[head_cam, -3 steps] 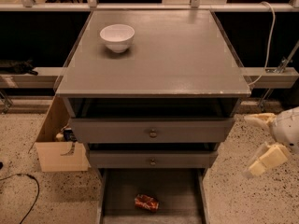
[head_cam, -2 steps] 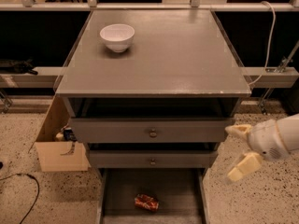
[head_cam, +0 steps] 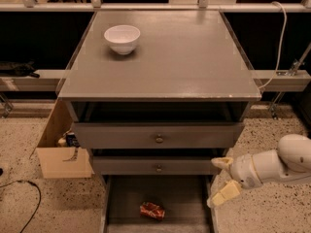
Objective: Pick coke can from bottom drawer and place on counter
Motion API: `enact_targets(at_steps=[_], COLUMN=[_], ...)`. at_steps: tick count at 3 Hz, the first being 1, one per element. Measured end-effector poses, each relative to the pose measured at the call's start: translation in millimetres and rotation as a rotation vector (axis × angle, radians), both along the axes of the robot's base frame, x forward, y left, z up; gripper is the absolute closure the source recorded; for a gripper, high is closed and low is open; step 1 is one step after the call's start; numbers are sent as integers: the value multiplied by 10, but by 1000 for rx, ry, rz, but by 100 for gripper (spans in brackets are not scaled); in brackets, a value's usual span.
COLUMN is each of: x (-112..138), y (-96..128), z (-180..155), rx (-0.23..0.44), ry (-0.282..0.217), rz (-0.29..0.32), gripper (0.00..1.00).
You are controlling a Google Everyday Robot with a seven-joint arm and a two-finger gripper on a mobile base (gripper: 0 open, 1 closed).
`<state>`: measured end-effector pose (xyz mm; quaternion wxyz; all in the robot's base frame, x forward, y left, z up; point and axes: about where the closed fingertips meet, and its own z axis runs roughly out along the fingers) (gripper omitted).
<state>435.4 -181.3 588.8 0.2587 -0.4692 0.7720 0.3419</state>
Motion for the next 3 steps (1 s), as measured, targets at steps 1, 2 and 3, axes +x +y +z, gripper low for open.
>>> enact_targets(at_steps=[1, 2, 3], x=[-82, -74, -20], y=[62, 66, 195], z=[-472, -461, -760], rx=[40, 38, 81], ry=[52, 45, 77], rz=[-4, -7, -34], gripper=[0, 0, 0])
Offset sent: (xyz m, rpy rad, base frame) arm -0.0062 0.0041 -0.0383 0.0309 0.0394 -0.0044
